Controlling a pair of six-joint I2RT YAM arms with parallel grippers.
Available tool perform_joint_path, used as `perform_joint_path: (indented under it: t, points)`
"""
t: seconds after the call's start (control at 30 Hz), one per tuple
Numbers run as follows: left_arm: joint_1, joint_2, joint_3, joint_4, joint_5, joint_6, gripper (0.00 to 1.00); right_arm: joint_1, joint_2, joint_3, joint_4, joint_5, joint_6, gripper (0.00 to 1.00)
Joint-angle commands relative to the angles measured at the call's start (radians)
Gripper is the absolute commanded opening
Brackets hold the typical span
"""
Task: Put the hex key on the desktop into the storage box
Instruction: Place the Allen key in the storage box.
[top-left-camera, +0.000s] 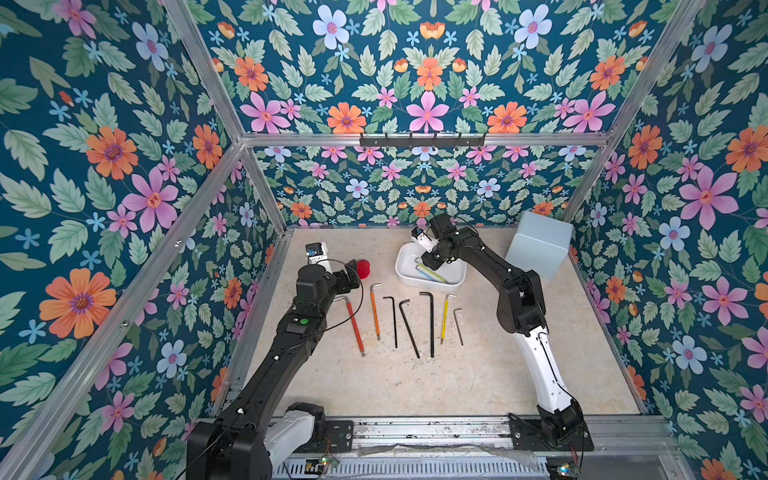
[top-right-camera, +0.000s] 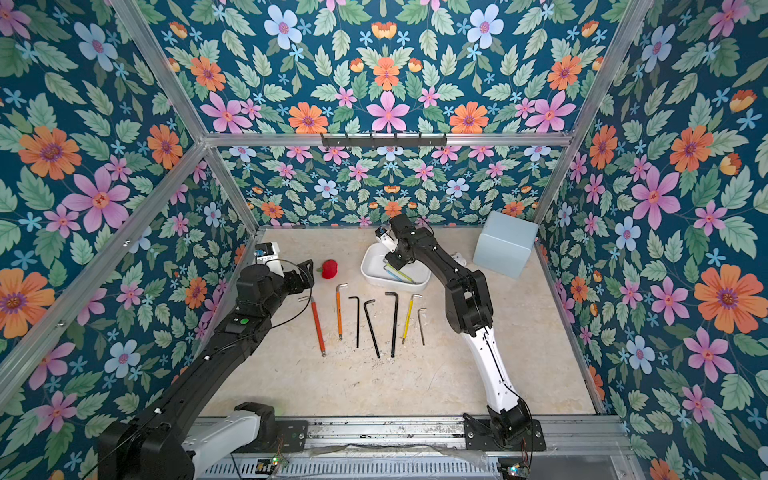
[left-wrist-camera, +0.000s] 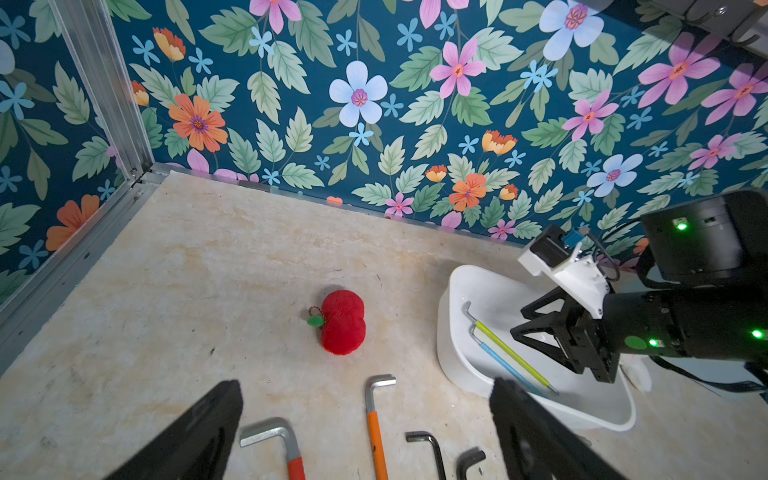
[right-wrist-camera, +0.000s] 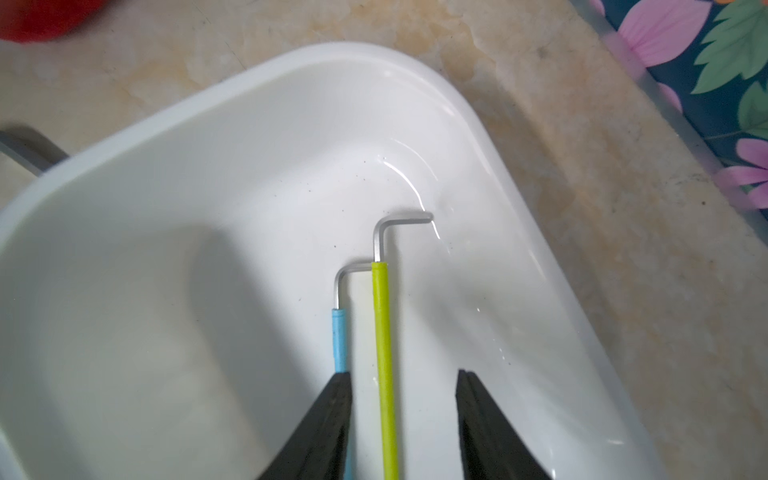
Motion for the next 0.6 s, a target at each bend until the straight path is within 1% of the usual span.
perform_joint_path:
  t: [0.0, 0.1, 0.2, 0.37, 0.47, 0.57]
  points:
    - [-0.001, -0.006, -0.002, 0.016, 0.003, -0.008, 0.99, 0.003, -0.039, 0.007, 0.038, -0.013, 0.045, 0.49]
    - [-0.001, -0.012, -0.004, 0.016, 0.003, -0.009, 0.99, 0.001, -0.098, -0.017, 0.064, -0.031, 0.085, 0.49]
    - [-0.001, -0.013, -0.003, 0.016, 0.005, -0.010, 0.99, 0.002, -0.202, -0.112, 0.130, -0.028, 0.158, 0.49]
    - [-0.001, -0.012, -0.004, 0.016, 0.009, -0.011, 0.99, 0.002, -0.420, -0.345, 0.247, 0.003, 0.312, 0.49]
    - [-0.001, -0.011, -0.005, 0.016, 0.015, -0.010, 0.99, 0.003, -0.575, -0.525, 0.320, 0.079, 0.411, 0.50]
    - [-0.001, -0.013, -0.005, 0.016, 0.028, -0.007, 0.99, 0.002, -0.722, -0.689, 0.332, 0.153, 0.490, 0.52]
